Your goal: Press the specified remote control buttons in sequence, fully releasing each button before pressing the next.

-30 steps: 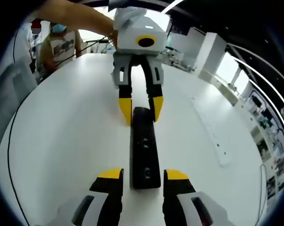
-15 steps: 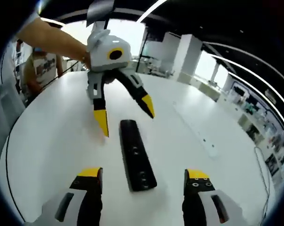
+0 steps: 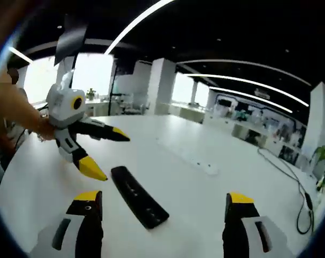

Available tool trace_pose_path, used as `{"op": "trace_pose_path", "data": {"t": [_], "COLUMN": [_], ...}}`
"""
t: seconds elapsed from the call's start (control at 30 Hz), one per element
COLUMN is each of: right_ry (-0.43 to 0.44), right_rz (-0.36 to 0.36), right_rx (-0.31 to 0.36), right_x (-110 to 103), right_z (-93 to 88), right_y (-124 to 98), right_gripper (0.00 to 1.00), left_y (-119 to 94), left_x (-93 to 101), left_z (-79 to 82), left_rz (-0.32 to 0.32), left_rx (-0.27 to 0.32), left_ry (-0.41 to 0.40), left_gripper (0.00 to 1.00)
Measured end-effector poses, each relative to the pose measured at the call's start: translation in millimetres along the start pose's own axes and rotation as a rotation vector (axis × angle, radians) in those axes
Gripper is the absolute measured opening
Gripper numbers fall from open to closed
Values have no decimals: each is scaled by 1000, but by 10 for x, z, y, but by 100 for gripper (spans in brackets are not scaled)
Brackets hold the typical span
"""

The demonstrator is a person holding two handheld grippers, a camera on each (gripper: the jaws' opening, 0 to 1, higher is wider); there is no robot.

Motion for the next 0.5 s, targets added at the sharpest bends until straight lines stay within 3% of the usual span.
{"op": "trace_pose_path", "data": {"t": [0.07, 0.1, 0.2, 0.3, 0.5], "right_ry": [28, 13, 18, 60, 172], "right_rz": [-32, -59, -121, -148, -270], "right_rx": [-8, -43, -68, -93, -119], "right_x": [-6, -10, -25, -56, -11], "right_z": [-29, -84, -162, -233, -293], "right_y": [21, -23, -136, -276, -690], "right_gripper": [99, 99, 99, 99, 99], "left_y": [-101, -172, -318, -463, -813], "left_x": [44, 76, 184, 273, 432], "left_z": [-22, -31, -35, -72, -141], "left_rz": [57, 95, 128, 154, 202], "left_rx": [20, 26, 39, 5, -21], "left_ry": [-25, -42, -72, -126, -152], "left_gripper": [83, 86, 100, 100, 100]}}
Point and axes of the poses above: the point that each gripper's makers call its tool centre point, and the gripper's own axes: y roughly forward along the fingers, x roughly to its right, z roughly out of its top, the point moved 7 cm from there along -y, roughly backward along the fingers, and after that the axes turned 7 degrees about -z, right-handed, at the moved point
